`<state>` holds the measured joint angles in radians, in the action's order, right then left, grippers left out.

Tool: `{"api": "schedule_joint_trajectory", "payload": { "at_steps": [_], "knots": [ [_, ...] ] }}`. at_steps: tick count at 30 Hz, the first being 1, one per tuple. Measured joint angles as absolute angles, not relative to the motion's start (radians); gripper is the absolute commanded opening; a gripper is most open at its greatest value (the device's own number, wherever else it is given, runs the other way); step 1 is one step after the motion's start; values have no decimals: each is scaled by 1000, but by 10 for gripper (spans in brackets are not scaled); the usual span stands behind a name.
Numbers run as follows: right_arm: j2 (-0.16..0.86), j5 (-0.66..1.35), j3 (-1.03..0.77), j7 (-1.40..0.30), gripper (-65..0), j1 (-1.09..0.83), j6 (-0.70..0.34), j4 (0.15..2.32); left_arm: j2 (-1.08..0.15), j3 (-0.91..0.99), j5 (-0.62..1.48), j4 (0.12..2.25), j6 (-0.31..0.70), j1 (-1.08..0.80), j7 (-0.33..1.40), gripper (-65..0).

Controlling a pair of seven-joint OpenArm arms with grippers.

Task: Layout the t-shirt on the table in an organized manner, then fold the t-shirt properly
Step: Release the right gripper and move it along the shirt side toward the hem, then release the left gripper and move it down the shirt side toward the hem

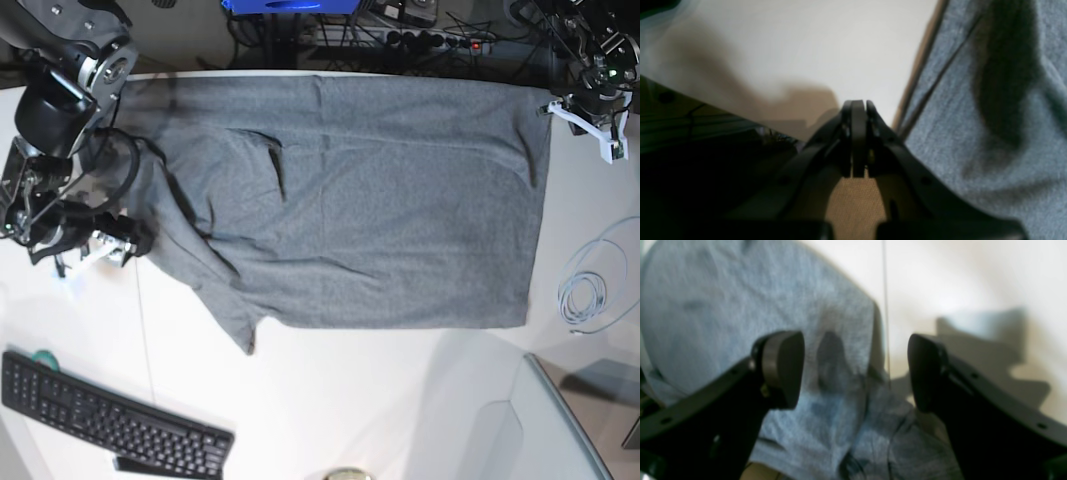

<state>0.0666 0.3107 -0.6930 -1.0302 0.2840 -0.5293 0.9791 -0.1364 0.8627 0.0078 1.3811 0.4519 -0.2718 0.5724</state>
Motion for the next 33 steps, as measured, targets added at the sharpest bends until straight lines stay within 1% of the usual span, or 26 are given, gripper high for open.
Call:
{"api": "schedule_joint_trajectory", "payload": {
  "at_steps": [2, 3, 4, 5, 8, 9, 10, 11, 14, 15, 20, 25, 33],
  "knots": [
    [68, 318, -693, -1010, -212, 283, -530, 955, -136, 863, 8, 1381, 451, -272, 572, -650],
    [67, 314, -693, -1008, -243, 286, -530, 951, -136, 863, 8, 1381, 451, -272, 572, -650],
    [66, 311, -693, -1003, -297, 290, -530, 948, -136, 863, 8, 1381, 452, -272, 572, -650],
    [64, 311, -693, -997, -368, 291, -530, 948, -136, 863, 8, 1381, 451, -272, 572, -650],
    [63, 311, -693, -998, -611, 301, -530, 948, -136, 863, 8, 1381, 452, -272, 572, -650],
    [64, 311, -694, -998, -650, 304, -530, 948, -136, 863, 8, 1381, 451, -272, 572, -650],
    [64, 311, -694, -998, -648, 306, -530, 951, -136, 863, 8, 1381, 451, -272, 572, -650],
    [64, 311, -694, -1005, -624, 310, -530, 953, -136, 863, 8, 1381, 451, -272, 572, -650],
    [62, 312, -694, -1031, -650, 321, -530, 956, -136, 863, 8, 1381, 451, -272, 572, -650],
    [62, 310, -694, -1044, -648, 321, -530, 968, -136, 863, 8, 1381, 451, -272, 572, -650],
    [37, 312, -682, -1047, -648, 319, -529, 1126, -137, 863, 8, 1381, 452, -272, 572, -650],
    [34, 314, -518, -1051, -648, 321, -530, 1244, -148, 863, 8, 1381, 451, -271, 572, -650],
    [27, 307, -390, -1086, -648, 248, -530, 1428, -147, 863, 7, 1381, 451, -265, 573, -650]
  ]
}}
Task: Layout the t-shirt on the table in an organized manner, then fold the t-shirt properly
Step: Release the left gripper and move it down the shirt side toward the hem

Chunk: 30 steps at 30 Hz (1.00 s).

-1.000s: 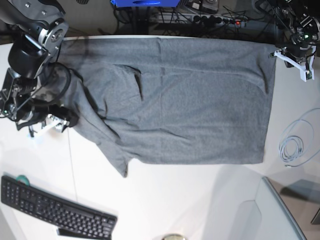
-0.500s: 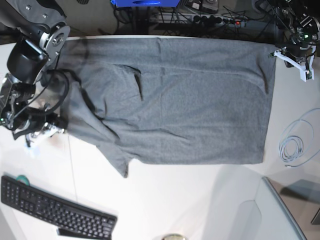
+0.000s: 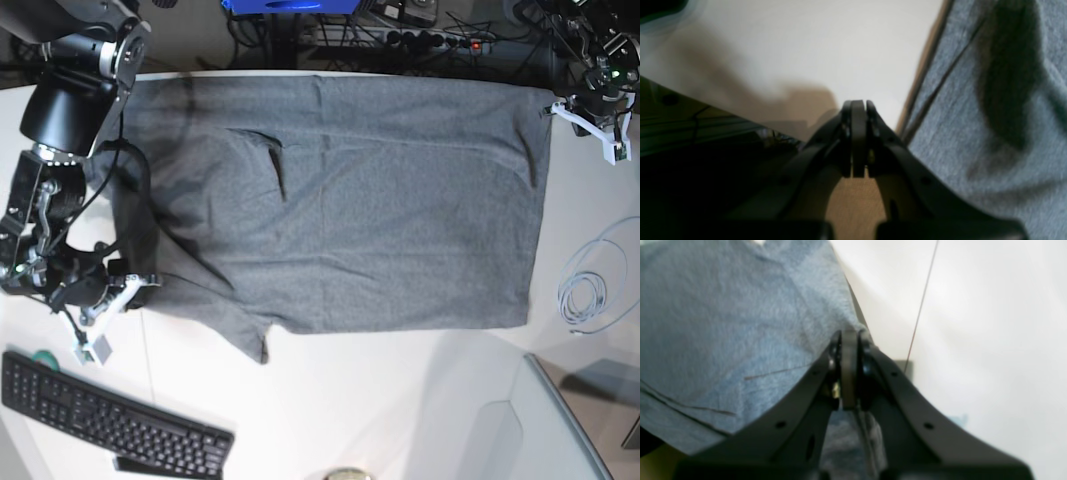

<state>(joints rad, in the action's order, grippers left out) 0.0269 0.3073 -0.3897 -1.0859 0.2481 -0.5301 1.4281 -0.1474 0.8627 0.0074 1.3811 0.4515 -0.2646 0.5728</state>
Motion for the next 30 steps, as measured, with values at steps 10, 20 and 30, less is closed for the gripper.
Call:
{"api": "schedule_joint_trajectory", "payload": {
  "at_steps": [10, 20, 30],
  "knots": [
    [25, 314, -338, -1082, -648, 232, -530, 1466, -325, 723, 13, 1237, 453, -14, 683, -650],
    [24, 314, -338, -1084, -648, 231, -531, 1471, -348, 515, 17, 900, 451, 271, 675, -114],
    [25, 311, -338, -1077, -650, 213, -531, 1472, -323, 500, 25, 635, 450, 359, 470, -216]
  ]
}}
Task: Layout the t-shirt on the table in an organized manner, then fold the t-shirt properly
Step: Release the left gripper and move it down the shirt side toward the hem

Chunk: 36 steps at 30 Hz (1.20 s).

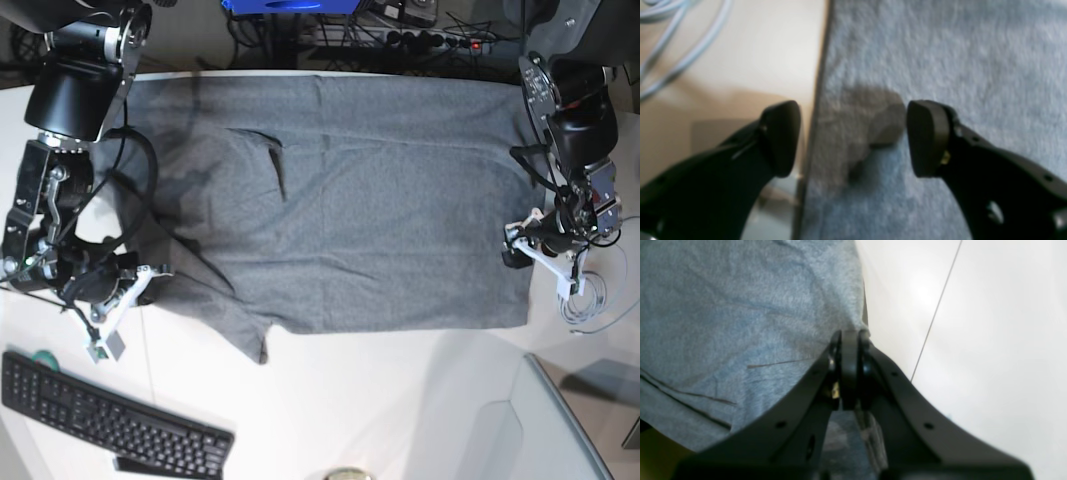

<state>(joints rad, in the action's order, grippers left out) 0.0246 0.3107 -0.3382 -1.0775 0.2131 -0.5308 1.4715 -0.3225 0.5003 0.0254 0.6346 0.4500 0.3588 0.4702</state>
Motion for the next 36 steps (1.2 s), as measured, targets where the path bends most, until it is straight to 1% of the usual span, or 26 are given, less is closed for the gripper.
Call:
{"api": "schedule_joint_trajectory", "payload": {
  "at_steps": [1, 2, 3, 5, 6, 15, 17, 21, 23, 27, 31, 34, 36],
  "knots": [
    [24, 311, -338, -1077, -650, 215, -531, 1472, -322, 500, 24, 623, 444, 363, 455, -252],
    [24, 314, -338, -1074, -650, 215, -531, 1472, -321, 500, 27, 624, 445, 362, 454, -306],
    [24, 315, -338, -1074, -650, 215, -531, 1472, -322, 500, 29, 625, 445, 360, 452, -388],
    [23, 314, -338, -1075, -650, 215, -531, 1472, -317, 501, 28, 643, 445, 351, 463, -596],
    [24, 313, -338, -1075, -650, 215, -531, 1472, -310, 504, 26, 656, 445, 345, 468, -650],
    [24, 315, -338, -1074, -650, 215, -531, 1471, -301, 505, 25, 694, 448, 337, 496, -650],
    [25, 311, -338, -1075, -650, 215, -531, 1470, -295, 505, 15, 776, 448, 296, 547, -650],
    [31, 311, -338, -1077, -650, 215, -531, 1470, -279, 510, 8, 1042, 451, 185, 681, -650],
    [30, 314, -338, -1073, -650, 215, -531, 1470, -269, 508, 12, 1145, 445, 157, 710, -650],
    [28, 314, -338, -1074, -650, 215, -531, 1470, -250, 505, 26, 1276, 448, 89, 771, -650],
    [27, 315, -338, -1076, -650, 215, -531, 1469, -225, 509, 14, 1402, 448, 3, 873, -650],
    [27, 313, -338, -1077, -650, 215, -531, 1468, -197, 523, 21, 1535, 451, -28, 916, -650],
    [27, 315, -338, -1076, -650, 215, -531, 1468, -173, 550, 30, 1587, 451, -39, 938, -650]
  ]
}}
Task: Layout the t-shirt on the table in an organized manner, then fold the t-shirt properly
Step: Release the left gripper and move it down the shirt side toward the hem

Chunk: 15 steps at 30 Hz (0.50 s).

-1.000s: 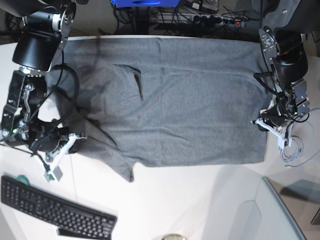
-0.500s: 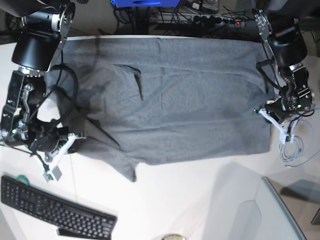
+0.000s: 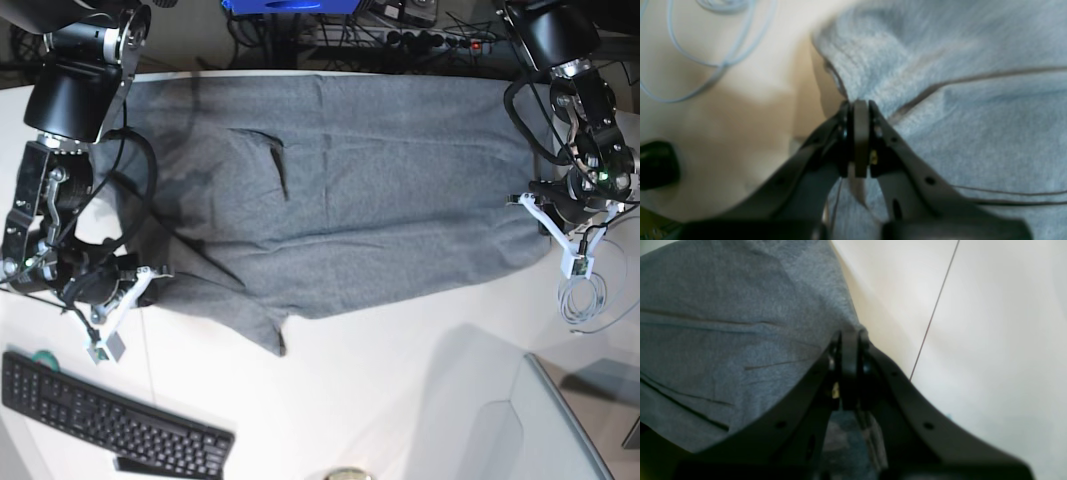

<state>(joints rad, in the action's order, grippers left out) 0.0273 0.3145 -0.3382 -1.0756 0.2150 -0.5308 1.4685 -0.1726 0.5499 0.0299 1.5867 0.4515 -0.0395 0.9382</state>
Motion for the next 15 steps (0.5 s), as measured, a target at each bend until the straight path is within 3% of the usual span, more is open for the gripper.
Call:
{"api": "schedule_joint_trajectory", "payload": {
  "at_steps": [9, 10, 15],
  "knots": [
    [25, 313, -338, -1076, -650, 201, -531, 1468, -156, 559, 12, 1548, 448, -87, 983, -650],
    [25, 314, -338, -1075, -650, 201, -531, 1469, -156, 559, 7, 1548, 448, -93, 983, -620],
    [25, 314, -338, -1074, -650, 201, -531, 1469, -159, 562, 9, 1552, 448, -118, 980, -285]
  ]
}}
